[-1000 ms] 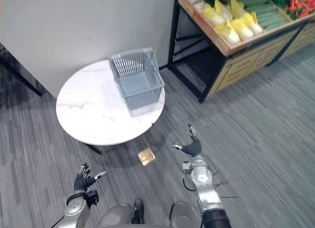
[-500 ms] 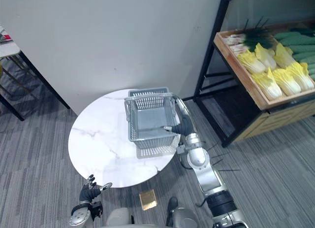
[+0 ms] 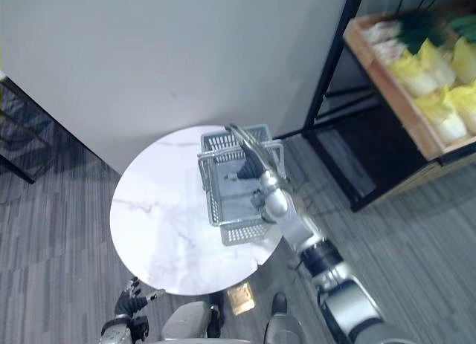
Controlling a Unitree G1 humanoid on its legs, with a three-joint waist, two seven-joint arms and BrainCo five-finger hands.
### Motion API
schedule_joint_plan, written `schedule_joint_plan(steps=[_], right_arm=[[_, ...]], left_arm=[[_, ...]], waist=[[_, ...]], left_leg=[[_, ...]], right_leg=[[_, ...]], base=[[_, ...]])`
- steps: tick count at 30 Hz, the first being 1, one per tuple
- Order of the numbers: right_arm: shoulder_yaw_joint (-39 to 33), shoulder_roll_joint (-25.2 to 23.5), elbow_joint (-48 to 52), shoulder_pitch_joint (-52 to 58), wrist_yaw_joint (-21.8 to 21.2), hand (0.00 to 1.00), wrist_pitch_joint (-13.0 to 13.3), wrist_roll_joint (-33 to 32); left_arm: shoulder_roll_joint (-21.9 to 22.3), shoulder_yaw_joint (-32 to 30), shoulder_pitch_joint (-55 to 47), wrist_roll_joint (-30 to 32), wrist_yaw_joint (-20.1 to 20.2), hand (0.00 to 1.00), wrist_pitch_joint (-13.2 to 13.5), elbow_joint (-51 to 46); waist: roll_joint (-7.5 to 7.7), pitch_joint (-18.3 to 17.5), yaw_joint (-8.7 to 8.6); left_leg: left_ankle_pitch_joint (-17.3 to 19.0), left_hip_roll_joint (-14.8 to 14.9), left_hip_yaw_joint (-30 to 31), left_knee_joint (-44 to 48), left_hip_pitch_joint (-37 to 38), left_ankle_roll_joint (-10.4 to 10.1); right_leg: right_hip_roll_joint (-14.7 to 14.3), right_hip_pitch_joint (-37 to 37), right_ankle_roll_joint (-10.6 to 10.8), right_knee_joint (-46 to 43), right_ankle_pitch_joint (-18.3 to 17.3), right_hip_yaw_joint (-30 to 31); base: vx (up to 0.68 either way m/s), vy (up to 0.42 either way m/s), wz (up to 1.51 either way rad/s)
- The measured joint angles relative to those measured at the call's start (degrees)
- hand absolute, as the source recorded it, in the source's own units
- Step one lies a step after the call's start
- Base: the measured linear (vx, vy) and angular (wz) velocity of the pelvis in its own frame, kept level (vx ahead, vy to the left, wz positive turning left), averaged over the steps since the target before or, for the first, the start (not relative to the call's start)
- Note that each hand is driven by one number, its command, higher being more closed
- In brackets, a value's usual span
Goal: Pick vegetable in the basket
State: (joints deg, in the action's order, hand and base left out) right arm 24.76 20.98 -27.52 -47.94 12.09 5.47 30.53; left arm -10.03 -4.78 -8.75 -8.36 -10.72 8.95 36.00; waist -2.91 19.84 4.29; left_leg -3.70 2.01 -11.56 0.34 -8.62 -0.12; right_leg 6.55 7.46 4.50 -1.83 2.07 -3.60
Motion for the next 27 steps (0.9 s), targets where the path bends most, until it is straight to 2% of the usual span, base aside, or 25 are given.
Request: schedule_joint_plan(steps=[4, 7, 8, 10, 12, 21, 27], right_arm=[[0.4, 4.3, -7.9, -6.8, 0.7, 0.0, -1.7, 1.1], [1.2, 7.7, -14.1, -12.1, 1.1, 0.0, -1.9, 1.1], [1.3, 8.7, -16.3, -13.5, 1.5, 1.0, -2.0, 1.1], [3.3, 10.7, -21.7, -17.4, 1.5, 1.0, -2.1, 1.0], [3.4, 11.6, -23.5, -18.6, 1.3, 1.0, -2.2, 1.0], [4.3, 12.1, -25.2, -18.6, 0.1, 1.0, -1.9, -4.2], [-4.5, 13.6, -17.9, -7.0, 0.7, 1.0, -2.1, -5.9]], left_arm=[[-0.1, 0.1, 1.5, -1.0, -0.7, 0.0, 1.3, -0.8], [-0.1, 0.2, 1.7, -1.2, -0.7, 0.0, 2.5, -1.5], [-0.1, 0.3, 2.2, -1.2, -0.7, 0.0, 2.7, -1.5], [-0.2, 0.4, 3.5, -2.4, -0.7, 0.0, 3.0, -1.6], [-0.5, 0.9, 4.2, -3.3, -0.7, 0.0, 3.5, -1.5], [-0.8, 2.2, 4.2, -4.5, -0.6, 0.0, 3.9, 1.4], [-0.8, 2.4, 4.2, -2.6, -0.7, 0.0, 3.6, 1.6]], waist=[[-0.37, 2.1, 0.08], [-1.47, 3.3, 0.65], [-1.95, 3.6, 1.32], [-3.2, 4.3, 1.77], [-3.41, 4.6, 2.75], [-3.73, 4.8, 3.04], [-3.72, 4.8, 2.72]], left_leg=[[-0.7, -0.3, 0.7, -0.4, -2.5, 0.0], [-0.8, -0.6, 1.6, -0.4, -3.4, -0.2], [-0.9, -0.5, 2.1, -0.4, -3.7, -0.4], [-1.6, -0.2, 3.7, -0.5, -4.6, -0.5], [-3.0, 0.0, 4.7, -2.1, -4.8, -1.2], [-4.8, 0.2, 6.8, -4.6, -4.5, -1.3], [-5.2, 0.0, 6.2, -5.7, -2.2, -1.2]], right_leg=[[0.1, 2.0, 0.0, 0.3, 0.2, -0.7], [0.0, 2.3, -0.1, 1.0, 0.3, -1.3], [-0.1, 2.4, -0.1, 1.0, 0.3, -1.3], [-0.5, 2.6, -0.1, 1.1, 0.3, -2.5], [-0.8, 3.2, -0.3, 1.1, 0.3, -2.8], [-1.3, 3.8, -1.2, 0.0, -0.2, -3.8], [-1.3, 2.5, -1.2, -0.2, -0.2, -2.8]], base=[[0.05, 0.018, 0.1], [0.04, 0.007, 0.09], [0.03, -0.008, 0.15], [0.02, -0.03, 0.3], [0.0, -0.044, 0.24], [-0.04, 0.001, 0.08], [0.01, 0.024, -0.05]])
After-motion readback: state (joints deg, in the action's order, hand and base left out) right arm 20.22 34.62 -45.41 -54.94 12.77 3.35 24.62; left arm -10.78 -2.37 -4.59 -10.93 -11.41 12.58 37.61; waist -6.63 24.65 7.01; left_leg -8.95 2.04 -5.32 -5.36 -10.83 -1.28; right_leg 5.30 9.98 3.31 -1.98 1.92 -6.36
